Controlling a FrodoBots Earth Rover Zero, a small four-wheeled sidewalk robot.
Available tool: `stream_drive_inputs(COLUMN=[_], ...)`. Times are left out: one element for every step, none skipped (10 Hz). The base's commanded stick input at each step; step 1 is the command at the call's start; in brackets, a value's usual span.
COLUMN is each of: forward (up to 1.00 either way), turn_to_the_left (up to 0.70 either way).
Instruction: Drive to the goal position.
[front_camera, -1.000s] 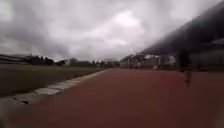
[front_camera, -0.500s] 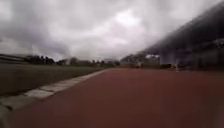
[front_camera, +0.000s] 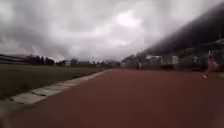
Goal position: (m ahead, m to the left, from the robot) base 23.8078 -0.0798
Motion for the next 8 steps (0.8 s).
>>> stream_drive_inputs(forward=[0.70, 0.70, 0.70, 0.70, 0.70, 0.70, 0.70, 0.70], turn_to_the_left=[0.00, 0.00, 0.00, 0.00, 0.00, 0.00, 0.00, 0.00])
